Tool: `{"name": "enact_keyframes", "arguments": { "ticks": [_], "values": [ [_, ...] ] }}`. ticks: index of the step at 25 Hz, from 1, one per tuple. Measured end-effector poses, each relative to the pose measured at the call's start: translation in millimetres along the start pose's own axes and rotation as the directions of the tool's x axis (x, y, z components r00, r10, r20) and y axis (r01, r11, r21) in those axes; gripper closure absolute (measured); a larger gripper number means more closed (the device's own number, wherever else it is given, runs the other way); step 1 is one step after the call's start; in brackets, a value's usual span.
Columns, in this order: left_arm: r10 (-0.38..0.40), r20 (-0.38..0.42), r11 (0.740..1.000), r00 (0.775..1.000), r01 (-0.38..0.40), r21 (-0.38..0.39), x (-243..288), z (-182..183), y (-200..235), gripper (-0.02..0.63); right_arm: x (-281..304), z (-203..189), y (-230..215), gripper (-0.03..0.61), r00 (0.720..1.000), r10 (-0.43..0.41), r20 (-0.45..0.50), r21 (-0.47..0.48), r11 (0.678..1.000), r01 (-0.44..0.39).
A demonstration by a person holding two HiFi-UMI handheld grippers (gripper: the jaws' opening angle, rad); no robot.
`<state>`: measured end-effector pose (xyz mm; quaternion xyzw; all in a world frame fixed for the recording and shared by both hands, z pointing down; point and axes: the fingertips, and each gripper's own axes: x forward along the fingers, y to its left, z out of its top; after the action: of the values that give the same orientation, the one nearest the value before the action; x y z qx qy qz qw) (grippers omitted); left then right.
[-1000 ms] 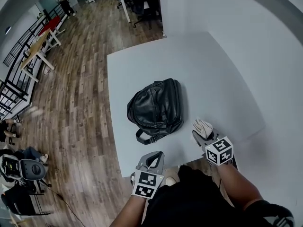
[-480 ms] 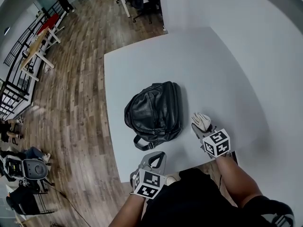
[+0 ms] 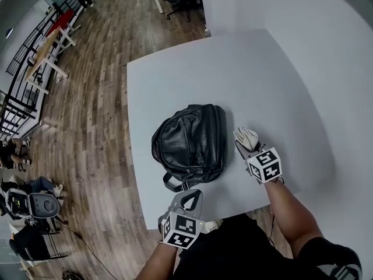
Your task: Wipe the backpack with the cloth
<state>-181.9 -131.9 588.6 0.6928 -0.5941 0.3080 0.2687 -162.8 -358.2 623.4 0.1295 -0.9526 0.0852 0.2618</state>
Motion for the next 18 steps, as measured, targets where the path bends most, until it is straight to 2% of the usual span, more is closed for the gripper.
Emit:
{"name": "enact_keyframes", "arguments": {
  "ticks": [8, 18],
  "values": [
    [0.008, -0.028, 0.999, 1.000, -0.009, -0.039, 15.5, -0.5, 10.7, 0.607, 44.4, 21.8, -45.6, 0.480, 1.000, -0.025, 0.011, -0.041, 0.999, 0.025],
    [0.009, -0.043, 0.998, 0.999, -0.012, -0.068, 23.6, -3.2, 15.5, 0.606, 82.9, 46.5, -64.4, 0.480, 1.000, -0.021, 0.010, -0.117, 0.993, 0.022]
  ]
}}
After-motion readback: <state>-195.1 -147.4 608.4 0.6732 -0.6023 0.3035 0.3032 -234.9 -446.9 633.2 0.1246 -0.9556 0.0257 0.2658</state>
